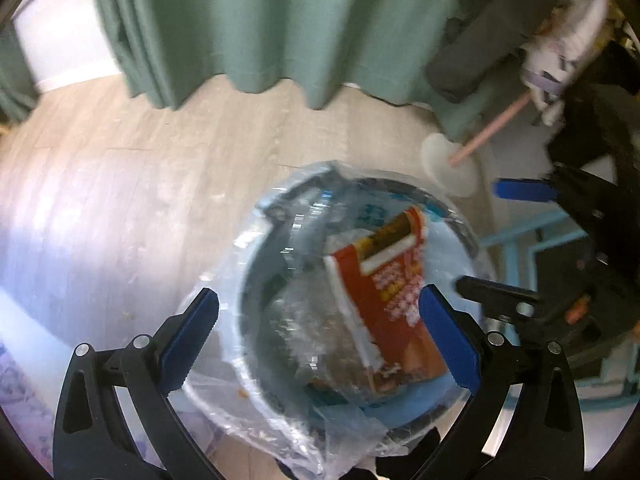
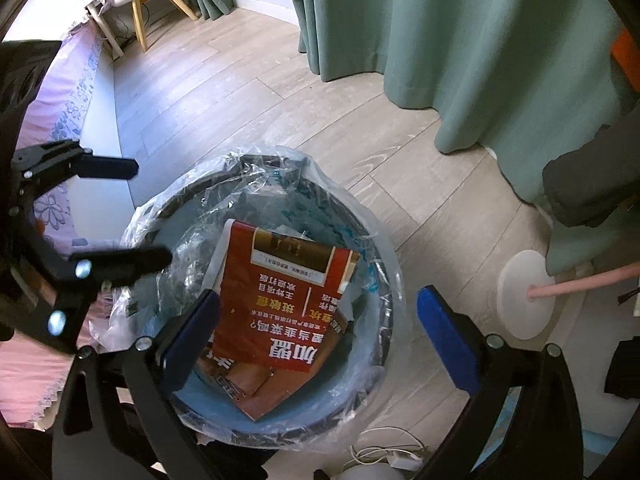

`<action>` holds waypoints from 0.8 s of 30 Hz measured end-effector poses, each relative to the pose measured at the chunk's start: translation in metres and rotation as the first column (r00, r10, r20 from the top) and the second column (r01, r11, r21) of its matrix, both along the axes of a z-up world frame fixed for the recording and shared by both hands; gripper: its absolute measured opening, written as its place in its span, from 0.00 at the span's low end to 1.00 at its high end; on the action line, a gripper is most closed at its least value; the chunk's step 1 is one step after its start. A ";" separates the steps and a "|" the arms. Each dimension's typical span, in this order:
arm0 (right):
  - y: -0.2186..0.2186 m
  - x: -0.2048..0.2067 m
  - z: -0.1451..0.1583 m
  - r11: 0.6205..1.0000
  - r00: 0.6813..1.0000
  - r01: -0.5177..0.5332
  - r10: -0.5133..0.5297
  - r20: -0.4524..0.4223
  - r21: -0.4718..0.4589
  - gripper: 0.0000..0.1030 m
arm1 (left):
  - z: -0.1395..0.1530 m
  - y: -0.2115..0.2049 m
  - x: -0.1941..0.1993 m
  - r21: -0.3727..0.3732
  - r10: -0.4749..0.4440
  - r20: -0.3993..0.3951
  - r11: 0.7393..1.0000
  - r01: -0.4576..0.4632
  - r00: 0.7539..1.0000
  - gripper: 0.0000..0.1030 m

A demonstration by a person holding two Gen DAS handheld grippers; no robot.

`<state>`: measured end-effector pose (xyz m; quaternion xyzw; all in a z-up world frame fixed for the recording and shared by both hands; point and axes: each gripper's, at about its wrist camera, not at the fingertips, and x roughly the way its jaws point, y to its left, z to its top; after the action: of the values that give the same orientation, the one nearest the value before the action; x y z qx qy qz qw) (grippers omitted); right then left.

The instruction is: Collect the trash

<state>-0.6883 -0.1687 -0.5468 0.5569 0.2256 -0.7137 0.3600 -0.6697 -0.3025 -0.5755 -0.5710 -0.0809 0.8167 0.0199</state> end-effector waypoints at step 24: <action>0.014 0.031 0.040 1.000 0.995 0.008 -0.010 -0.099 -0.016 0.93 | 0.055 -0.020 0.031 -0.067 0.233 -0.124 0.968 -0.242 0.965 0.94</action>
<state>-0.6576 -0.1550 -0.5066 0.5191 0.2352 -0.7438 0.3494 -0.6390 -0.3223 -0.5207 -0.5096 -0.1141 0.8473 -0.0967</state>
